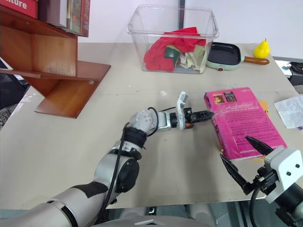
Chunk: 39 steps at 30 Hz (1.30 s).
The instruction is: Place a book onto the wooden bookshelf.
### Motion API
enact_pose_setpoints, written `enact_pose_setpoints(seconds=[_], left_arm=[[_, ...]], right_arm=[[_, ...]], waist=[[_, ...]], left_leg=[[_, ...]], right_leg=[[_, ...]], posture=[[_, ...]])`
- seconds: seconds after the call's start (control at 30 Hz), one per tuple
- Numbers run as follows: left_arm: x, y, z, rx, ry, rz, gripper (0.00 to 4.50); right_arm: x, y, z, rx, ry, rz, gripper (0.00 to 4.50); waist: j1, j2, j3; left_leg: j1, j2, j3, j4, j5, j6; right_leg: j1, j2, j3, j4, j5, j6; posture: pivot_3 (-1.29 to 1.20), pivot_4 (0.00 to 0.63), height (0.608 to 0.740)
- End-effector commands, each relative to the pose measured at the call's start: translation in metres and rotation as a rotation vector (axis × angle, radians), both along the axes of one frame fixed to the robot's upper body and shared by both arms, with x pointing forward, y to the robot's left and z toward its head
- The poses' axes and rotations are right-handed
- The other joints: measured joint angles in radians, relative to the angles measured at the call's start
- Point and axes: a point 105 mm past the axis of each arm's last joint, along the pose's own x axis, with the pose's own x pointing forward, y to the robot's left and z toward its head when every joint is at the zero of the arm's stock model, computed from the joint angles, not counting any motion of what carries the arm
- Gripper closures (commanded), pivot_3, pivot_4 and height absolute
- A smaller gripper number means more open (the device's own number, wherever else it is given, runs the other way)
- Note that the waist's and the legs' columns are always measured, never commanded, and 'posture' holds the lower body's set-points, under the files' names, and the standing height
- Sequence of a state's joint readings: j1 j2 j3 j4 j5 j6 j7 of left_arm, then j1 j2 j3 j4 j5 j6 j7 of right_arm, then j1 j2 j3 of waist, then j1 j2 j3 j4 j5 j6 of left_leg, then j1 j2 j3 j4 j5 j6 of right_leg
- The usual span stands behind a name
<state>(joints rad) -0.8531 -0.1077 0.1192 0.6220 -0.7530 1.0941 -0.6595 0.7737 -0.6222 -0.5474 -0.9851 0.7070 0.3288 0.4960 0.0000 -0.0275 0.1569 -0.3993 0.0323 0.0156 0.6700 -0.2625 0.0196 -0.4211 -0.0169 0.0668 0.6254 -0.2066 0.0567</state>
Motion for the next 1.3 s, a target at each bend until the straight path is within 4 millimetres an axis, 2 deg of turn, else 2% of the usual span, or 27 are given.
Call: enact_pose_setpoints(seconds=[0.03,0.23,0.37,0.47,0.53,0.6,0.73,0.87,0.97,1.03,1.13,1.3], left_arm=[[-0.005,0.025,0.036,-0.126,-0.093,-0.011,4.43],[-0.007,0.077,0.051,-0.165,-0.155,0.062,4.43],[0.001,0.13,0.05,-0.131,-0.203,0.199,4.43],[0.007,0.162,0.049,-0.117,-0.227,0.304,4.43],[0.014,0.189,0.06,-0.133,-0.27,0.41,4.43],[0.016,0.199,0.07,-0.14,-0.309,0.456,4.43],[0.013,0.209,0.107,-0.145,-0.466,0.505,4.43],[-0.005,0.208,0.137,0.034,-0.744,0.507,4.43],[-0.019,0.209,0.17,0.304,-1.142,0.564,4.43],[-0.028,0.21,0.187,0.413,-1.335,0.58,4.43],[-0.038,0.223,0.207,0.661,-1.697,0.607,4.43],[-0.052,0.253,0.237,1.017,-2.149,0.558,4.43]], right_arm=[[0.006,0.003,0.0,-0.002,-0.001,0.026,0.07],[0.016,0.006,-0.001,0.003,0.003,0.072,0.07],[0.022,0.005,-0.001,-0.001,0.006,0.104,0.07],[0.027,0.005,-0.001,-0.002,0.005,0.127,0.07],[0.032,0.007,0.001,-0.003,0.002,0.155,0.07],[0.035,0.008,0.002,-0.004,0.002,0.172,0.07],[0.047,0.012,0.005,-0.008,-0.001,0.218,0.07],[0.058,0.018,0.011,0.004,-0.018,0.271,0.07],[0.067,0.027,0.026,0.071,-0.064,0.348,0.07],[0.069,0.032,0.037,0.134,-0.105,0.405,0.07],[0.073,0.037,0.057,0.21,-0.195,0.473,0.07],[0.08,0.041,0.079,0.255,-0.3,0.548,0.07]], waist=[[-0.005,0.0,0.0],[-0.01,0.001,0.0],[-0.012,0.001,0.0],[-0.013,0.001,0.0],[-0.012,0.001,0.001],[-0.01,0.0,0.001],[-0.004,-0.001,0.002],[-0.01,-0.003,0.003],[-0.016,-0.005,0.005],[-0.015,-0.004,0.005],[-0.012,-0.004,0.005],[-0.01,-0.004,0.006]], left_leg=[[0.0,0.0,0.0,0.0,0.0,0.0],[0.001,0.0,0.0,0.001,0.0,0.0],[0.001,0.0,0.0,0.001,0.0,0.0],[0.001,0.0,0.0,0.001,0.0,0.0],[0.001,0.0,0.0,0.001,0.0,0.0],[0.001,0.0,0.0,0.001,0.0,0.0],[0.001,0.0,0.0,0.002,0.0,0.0],[0.001,0.0,0.0,0.002,0.0,0.0],[0.002,0.0,0.001,0.0,0.0,0.0],[0.002,0.001,0.002,0.0,0.0,0.0],[0.002,0.001,0.002,-0.001,0.0,0.0],[0.002,0.001,0.004,0.0,0.0,0.0]], right_leg=[[0.0,0.0,0.0,0.001,0.0,0.0],[0.0,0.0,0.0,0.002,-0.001,0.001],[0.0,0.0,0.0,0.002,0.0,0.001],[0.0,0.001,0.0,0.002,0.001,-0.001],[0.0,0.001,0.0,0.002,0.001,-0.001],[0.0,0.0,0.0,0.002,0.001,-0.001],[0.001,0.0,0.0,0.002,0.001,-0.001],[0.001,0.0,0.0,0.002,0.001,-0.002],[0.001,0.0,0.001,0.002,0.001,-0.002],[0.0,0.001,0.002,0.002,0.002,-0.002],[0.0,0.001,0.001,0.002,0.001,-0.002],[0.0,0.001,0.002,0.001,0.002,-0.002]], posture=[[0.0,0.15,0.74],[0.0,0.15,0.74],[0.0,0.15,0.74],[0.0,0.15,0.74],[0.0,0.15,0.74],[0.0,0.15,0.74],[0.0,0.15,0.74],[0.0,0.15,0.74],[0.0,0.15,0.74],[0.0,0.15,0.74],[0.0,0.15,0.74],[0.0,0.15,0.74]])
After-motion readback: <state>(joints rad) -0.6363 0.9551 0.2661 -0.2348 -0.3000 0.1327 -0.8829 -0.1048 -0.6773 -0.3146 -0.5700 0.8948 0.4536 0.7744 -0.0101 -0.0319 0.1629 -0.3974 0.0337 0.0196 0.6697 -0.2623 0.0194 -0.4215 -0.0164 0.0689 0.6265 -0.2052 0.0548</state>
